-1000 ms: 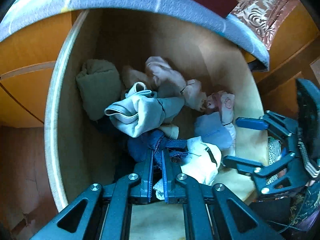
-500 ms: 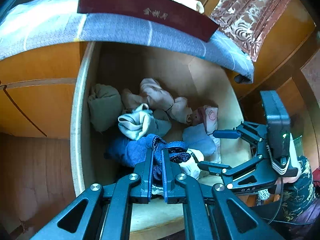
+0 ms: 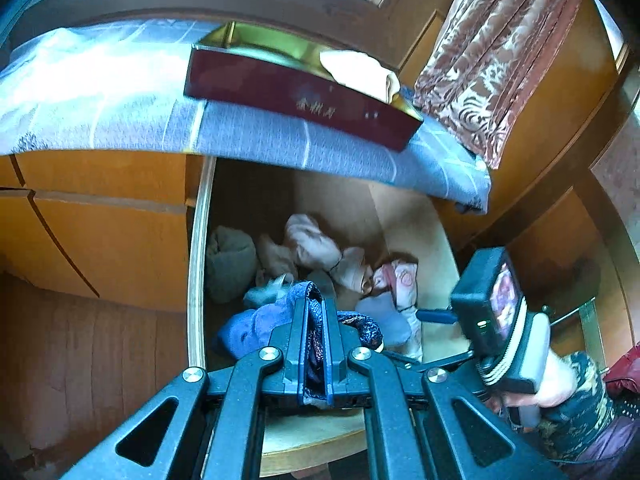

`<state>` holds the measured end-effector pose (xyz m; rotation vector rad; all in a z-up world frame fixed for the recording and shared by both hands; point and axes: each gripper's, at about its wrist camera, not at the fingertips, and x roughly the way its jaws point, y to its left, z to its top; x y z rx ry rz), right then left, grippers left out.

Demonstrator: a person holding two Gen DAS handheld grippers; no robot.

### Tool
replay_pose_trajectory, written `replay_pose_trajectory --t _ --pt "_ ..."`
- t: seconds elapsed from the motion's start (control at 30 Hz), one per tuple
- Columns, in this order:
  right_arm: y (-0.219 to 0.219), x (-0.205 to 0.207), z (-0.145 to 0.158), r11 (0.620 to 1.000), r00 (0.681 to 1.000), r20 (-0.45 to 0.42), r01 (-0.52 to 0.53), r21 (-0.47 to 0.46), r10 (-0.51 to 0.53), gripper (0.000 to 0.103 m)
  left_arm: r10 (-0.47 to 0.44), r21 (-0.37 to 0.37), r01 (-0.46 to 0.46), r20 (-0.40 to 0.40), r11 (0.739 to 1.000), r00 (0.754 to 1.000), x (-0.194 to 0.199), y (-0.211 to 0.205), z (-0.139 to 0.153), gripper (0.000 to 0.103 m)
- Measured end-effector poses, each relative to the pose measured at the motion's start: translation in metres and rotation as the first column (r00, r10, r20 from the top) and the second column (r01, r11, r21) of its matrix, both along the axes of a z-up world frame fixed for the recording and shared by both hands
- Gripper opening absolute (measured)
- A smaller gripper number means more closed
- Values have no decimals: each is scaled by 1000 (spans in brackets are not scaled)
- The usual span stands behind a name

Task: Organize soft objects
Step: 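Lift the dark blue cloth out of the drawer toward the gold box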

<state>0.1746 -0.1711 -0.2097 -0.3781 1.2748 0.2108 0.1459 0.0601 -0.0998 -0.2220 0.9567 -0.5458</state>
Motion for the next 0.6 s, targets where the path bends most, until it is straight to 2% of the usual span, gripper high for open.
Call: replay_pose_trajectory --t 0.2,0.33,0.6 --pt "4 17 -5 991 991 0 132 -33 -132 77 4 -31 -3 38 1000 999 6 1 7 4" --pt "12 21 -15 983 988 19 155 -101 -154 81 -4 -47 7 50 999 999 10 -1 11 4" --pt "10 34 -23 971 978 10 209 -121 -209 81 -24 -79 31 91 996 996 19 -4 27 3"
